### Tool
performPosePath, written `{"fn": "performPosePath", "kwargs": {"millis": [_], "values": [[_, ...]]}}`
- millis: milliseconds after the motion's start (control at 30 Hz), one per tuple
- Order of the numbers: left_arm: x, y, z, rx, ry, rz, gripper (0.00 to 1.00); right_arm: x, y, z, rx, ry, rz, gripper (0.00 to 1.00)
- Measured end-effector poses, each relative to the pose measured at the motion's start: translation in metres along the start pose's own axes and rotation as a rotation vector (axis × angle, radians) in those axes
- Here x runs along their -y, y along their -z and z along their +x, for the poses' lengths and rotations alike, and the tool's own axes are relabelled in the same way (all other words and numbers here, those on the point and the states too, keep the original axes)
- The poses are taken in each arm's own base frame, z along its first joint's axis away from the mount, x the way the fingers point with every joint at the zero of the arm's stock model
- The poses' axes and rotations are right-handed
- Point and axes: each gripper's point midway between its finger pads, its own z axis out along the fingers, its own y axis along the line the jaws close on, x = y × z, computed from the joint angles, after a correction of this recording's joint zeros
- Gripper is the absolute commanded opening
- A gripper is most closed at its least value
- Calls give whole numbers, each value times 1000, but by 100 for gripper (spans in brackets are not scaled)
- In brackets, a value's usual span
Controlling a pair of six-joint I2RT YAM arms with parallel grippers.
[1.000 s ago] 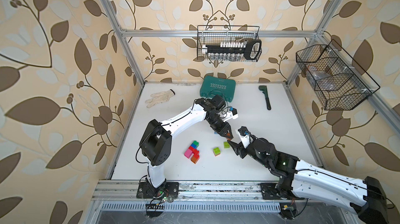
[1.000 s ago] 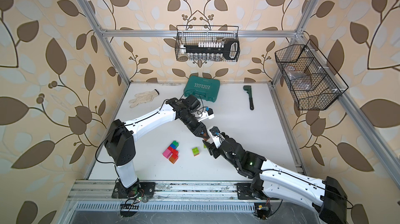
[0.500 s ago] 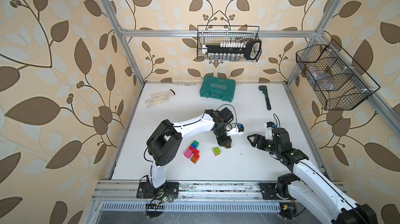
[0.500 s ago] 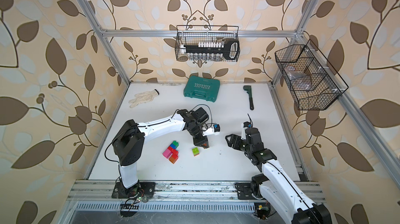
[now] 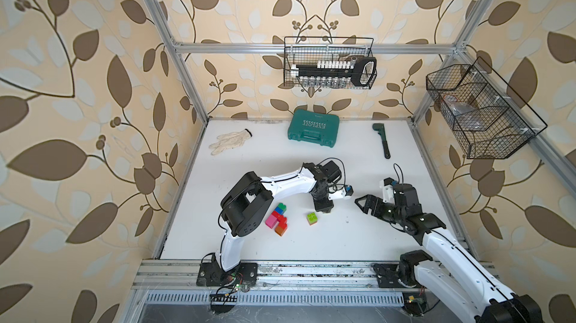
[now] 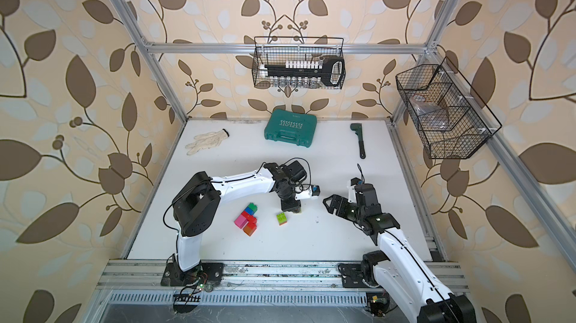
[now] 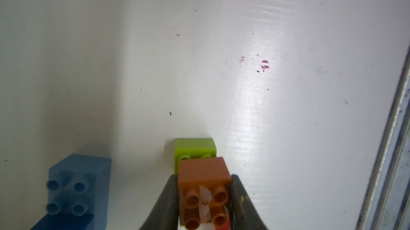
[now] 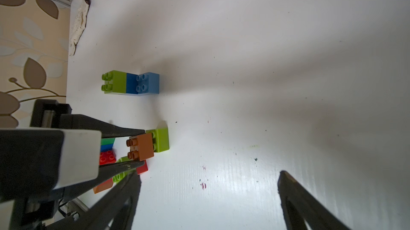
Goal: Assemble the letter h with lego
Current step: Assemble the lego brick with the lego brick.
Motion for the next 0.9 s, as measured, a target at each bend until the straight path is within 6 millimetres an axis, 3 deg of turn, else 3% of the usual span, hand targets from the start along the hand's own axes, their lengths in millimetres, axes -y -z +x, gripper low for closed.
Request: {"fn": "performPosePath", "kwargs": {"millis": [333,900], "values": [[-4,-4,-5,-10,-12,-9,25,-7,1,-3,-16,10,-17,92],[-13,-12,-21,-41,-9,16,22,-8,-1,3,-65,7,-16,92]]}}
